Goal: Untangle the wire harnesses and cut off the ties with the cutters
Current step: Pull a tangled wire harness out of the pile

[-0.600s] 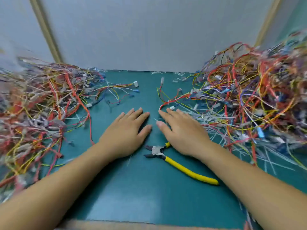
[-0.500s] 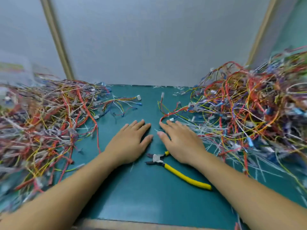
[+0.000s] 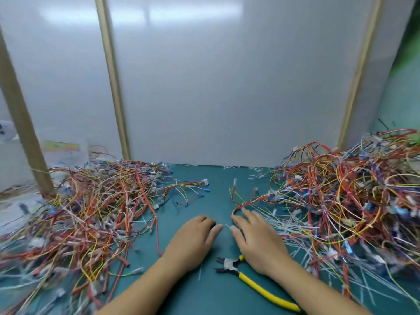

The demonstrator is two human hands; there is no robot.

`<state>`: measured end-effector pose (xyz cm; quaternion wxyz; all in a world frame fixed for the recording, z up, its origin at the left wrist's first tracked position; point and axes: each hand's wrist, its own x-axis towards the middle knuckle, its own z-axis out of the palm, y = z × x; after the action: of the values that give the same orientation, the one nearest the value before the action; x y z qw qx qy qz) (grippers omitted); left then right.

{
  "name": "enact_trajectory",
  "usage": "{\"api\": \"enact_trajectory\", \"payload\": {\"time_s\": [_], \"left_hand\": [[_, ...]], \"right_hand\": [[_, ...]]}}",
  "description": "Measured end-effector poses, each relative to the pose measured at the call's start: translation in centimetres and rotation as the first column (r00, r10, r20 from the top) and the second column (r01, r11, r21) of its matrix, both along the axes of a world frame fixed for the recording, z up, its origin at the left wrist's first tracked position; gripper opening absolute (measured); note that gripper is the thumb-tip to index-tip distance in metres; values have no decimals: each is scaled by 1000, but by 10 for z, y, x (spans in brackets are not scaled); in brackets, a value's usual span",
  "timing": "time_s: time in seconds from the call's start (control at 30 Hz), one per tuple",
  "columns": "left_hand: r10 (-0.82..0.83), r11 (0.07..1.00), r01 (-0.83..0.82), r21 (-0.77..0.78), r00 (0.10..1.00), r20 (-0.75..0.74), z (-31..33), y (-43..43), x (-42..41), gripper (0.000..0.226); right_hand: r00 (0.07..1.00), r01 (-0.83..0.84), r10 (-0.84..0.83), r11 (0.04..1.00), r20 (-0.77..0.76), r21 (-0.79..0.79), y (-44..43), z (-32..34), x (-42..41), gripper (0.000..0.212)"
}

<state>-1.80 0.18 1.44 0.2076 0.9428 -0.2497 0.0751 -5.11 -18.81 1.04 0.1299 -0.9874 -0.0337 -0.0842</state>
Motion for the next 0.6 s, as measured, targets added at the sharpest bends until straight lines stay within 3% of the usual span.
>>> {"api": "enact_trajectory", "payload": {"time_s": [0.2, 0.43, 0.53, 0.6], "left_hand": [[142, 980, -155, 126, 984, 108, 24, 4, -25, 27], [103, 973, -152, 171, 958, 269, 69, 57, -31, 24], [208, 946, -293, 142, 879, 430, 99, 97, -15, 27], [320, 850, -484, 209, 788, 527, 117, 127, 0, 27]], "right_hand": [[991, -25, 44, 988, 126, -149, 3, 6, -7, 40], [976, -95, 152, 941, 156, -324, 12, 12, -9, 35], [964, -134, 206, 921, 166, -365, 12, 16, -7, 34], [958, -161, 237, 909, 161, -384, 12, 20, -3, 31]]}}
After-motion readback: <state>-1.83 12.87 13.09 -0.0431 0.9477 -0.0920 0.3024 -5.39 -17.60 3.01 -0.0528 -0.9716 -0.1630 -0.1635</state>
